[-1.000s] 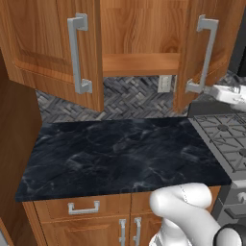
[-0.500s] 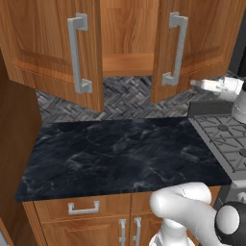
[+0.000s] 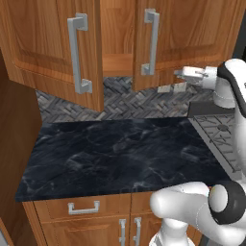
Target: Open the cabinet and move the ladle to the pot. Then close the cabinet.
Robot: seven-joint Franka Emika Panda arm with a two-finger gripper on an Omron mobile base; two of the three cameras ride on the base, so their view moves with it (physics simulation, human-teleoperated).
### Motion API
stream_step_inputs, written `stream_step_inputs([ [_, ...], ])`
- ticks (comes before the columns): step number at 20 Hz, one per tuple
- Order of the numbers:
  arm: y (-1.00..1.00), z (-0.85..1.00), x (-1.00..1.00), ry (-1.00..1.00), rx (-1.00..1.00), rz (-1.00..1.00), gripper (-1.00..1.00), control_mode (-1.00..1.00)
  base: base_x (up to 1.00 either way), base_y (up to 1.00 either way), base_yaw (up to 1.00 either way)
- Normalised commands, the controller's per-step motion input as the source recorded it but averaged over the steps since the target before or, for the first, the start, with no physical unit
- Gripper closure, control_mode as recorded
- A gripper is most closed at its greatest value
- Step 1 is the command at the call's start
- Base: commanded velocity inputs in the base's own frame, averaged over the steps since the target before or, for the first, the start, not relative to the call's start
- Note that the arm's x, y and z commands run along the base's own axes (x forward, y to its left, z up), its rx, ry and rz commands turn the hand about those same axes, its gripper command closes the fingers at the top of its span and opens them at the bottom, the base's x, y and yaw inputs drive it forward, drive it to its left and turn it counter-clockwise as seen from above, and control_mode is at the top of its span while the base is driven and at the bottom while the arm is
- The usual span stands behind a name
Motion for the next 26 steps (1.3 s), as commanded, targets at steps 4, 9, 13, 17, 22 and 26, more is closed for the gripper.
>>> stream_step_inputs([
  [4,0.21,-0.05,0.63,0.02,-0.01,-0.11,-1.0,-1.0,0.0,0.0,0.0],
  [9,0.21,-0.14,0.62,0.0,-0.02,-0.13,-1.0,-1.0,0.0,0.0,0.0],
  [13,0.16,-0.14,0.59,0.0,-0.01,-0.12,-1.0,-1.0,0.0,0.0,0.0],
  [17,0.11,-0.01,0.57,0.02,0.0,-0.09,-1.0,-1.0,0.0,0.0,0.0],
  [22,0.0,0.0,0.49,0.1,0.0,-0.01,-1.0,-1.0,0.0,0.0,0.0],
  [26,0.0,0.0,0.33,0.11,0.0,-0.01,-1.0,-1.0,0.0,0.0,0.0],
])
